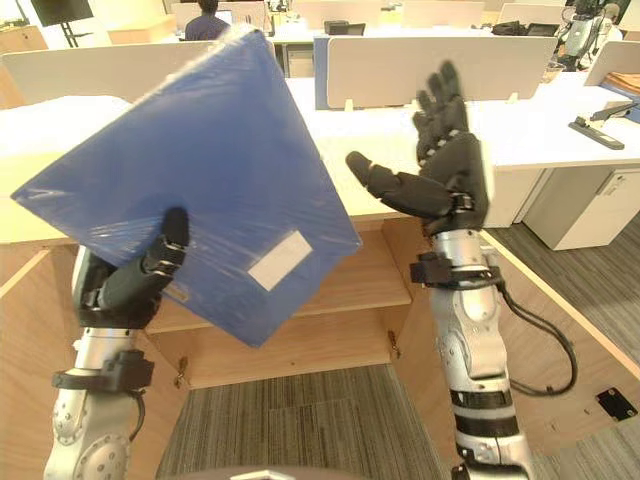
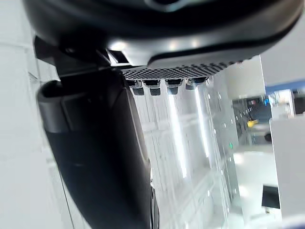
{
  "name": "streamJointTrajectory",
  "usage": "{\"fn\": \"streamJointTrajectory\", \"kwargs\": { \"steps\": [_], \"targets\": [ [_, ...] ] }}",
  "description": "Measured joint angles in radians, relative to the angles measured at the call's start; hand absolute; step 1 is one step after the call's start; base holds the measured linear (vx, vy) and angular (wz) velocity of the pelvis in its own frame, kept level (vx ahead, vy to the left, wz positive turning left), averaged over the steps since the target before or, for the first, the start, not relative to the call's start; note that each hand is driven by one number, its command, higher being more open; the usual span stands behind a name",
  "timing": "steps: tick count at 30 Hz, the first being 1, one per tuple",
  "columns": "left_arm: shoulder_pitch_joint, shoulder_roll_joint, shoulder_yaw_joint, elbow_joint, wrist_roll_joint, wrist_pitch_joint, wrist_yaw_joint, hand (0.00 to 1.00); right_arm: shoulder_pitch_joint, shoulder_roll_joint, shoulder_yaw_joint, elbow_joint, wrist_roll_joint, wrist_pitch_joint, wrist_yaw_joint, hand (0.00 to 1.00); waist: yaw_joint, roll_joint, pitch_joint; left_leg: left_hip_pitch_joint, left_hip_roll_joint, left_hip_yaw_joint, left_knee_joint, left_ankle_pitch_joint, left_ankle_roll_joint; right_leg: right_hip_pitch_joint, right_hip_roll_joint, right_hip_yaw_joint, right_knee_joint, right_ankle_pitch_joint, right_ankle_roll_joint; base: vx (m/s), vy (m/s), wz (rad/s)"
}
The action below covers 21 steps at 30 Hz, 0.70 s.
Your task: Walk over to the cabinet, pick up the folder, carry it to the office cabinet, place the folder inside the office cabinet, then close the office cabinet door
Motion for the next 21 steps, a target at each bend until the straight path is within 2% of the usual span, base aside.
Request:
{"fn": "streamJointTrajectory", "kwargs": {
  "steps": [6, 8, 15, 21],
  "targets": [
    [-0.02, 0.048, -0.029, 0.045, -0.121, 0.0, -0.004, 0.0, -0.109, -0.179, 0.175, 0.096, 0.274, 0.013, 0.097, 1.0, 0.002, 0.002, -0.001, -0.001, -0.001, -0.005, 0.0, 0.003, 0.002, 0.001, -0.001, -0.005, 0.003, 0.0, 0.001, 0.0, 0.0, 0.02],
    [-0.021, 0.073, -0.029, 0.058, -0.172, -0.008, 0.003, 0.0, -0.176, -0.283, 0.272, 0.115, 0.378, 0.016, 0.137, 1.0, 0.002, 0.003, -0.002, -0.001, -0.001, -0.007, 0.0, 0.004, 0.002, 0.0, -0.001, -0.007, 0.003, 0.0, 0.001, 0.0, 0.0, 0.0],
    [-0.02, 0.181, -0.039, 0.064, -0.236, -0.055, 0.062, 0.0, -0.31, -0.491, 0.473, 0.108, 0.505, 0.0, 0.257, 1.0, 0.005, 0.005, -0.008, -0.004, -0.001, -0.011, 0.0, 0.005, 0.001, 0.0, 0.0, -0.011, 0.003, 0.0, 0.001, 0.0, 0.0, 0.0],
    [-0.02, 0.221, -0.066, 0.068, -0.24, -0.068, 0.079, 0.0, -0.321, -0.573, 0.509, 0.086, 0.505, -0.005, 0.303, 1.0, 0.018, 0.004, -0.015, -0.008, -0.002, -0.011, 0.0, 0.007, 0.001, -0.005, -0.001, -0.01, 0.006, 0.0, 0.001, 0.0, 0.0, 0.0]
  ]
}}
